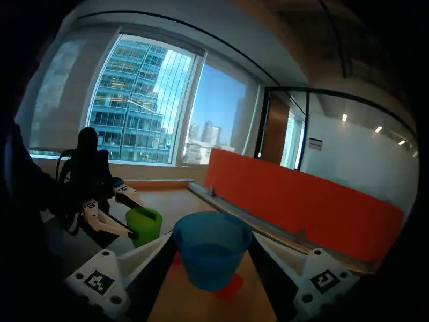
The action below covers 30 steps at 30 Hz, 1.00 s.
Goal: Pour water
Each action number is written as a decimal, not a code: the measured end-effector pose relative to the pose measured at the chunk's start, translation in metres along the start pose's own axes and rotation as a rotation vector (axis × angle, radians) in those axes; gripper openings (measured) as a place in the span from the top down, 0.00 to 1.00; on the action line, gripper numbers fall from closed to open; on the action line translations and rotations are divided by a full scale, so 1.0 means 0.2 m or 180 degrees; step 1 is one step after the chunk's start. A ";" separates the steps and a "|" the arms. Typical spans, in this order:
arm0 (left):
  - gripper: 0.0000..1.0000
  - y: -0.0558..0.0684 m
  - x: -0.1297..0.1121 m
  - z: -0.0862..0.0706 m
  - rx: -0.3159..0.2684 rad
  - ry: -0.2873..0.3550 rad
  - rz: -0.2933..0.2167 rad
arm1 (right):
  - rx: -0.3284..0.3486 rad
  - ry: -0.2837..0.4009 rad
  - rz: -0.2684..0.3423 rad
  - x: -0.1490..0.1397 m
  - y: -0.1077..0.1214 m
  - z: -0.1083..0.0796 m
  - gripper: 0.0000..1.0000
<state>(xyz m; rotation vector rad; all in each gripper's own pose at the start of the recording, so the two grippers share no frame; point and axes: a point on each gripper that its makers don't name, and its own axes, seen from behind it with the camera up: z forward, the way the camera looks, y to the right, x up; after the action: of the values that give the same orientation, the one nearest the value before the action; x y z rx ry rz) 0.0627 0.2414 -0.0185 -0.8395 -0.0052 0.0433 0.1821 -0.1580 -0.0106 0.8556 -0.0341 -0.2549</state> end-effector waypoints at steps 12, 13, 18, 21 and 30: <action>0.12 0.03 -0.01 0.01 -0.0061 -0.0015 0.0006 | 0.0072 0.0049 -0.0221 0.06 -0.01 0.06 0.09; 0.12 0.03 -0.01 0.01 -0.0067 -0.0015 0.0005 | 0.0074 0.0054 -0.0253 0.07 -0.01 0.06 0.09; 0.12 0.05 0.00 0.01 -0.0094 -0.0009 0.0011 | 0.0083 0.0067 -0.0401 0.09 -0.02 0.09 0.09; 0.12 0.05 0.00 0.01 -0.0109 -0.0002 0.0007 | 0.0087 0.0072 -0.0473 0.10 -0.02 0.11 0.09; 0.12 0.07 0.00 0.01 -0.0145 0.0016 -0.0022 | 0.0087 0.0106 -0.0751 0.15 -0.04 0.16 0.09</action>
<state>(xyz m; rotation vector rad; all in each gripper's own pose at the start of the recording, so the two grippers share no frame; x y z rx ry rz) 0.0630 0.2519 -0.0282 -0.8849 -0.0042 0.0348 0.2050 -0.1945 0.0019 0.8912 0.0953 -0.4621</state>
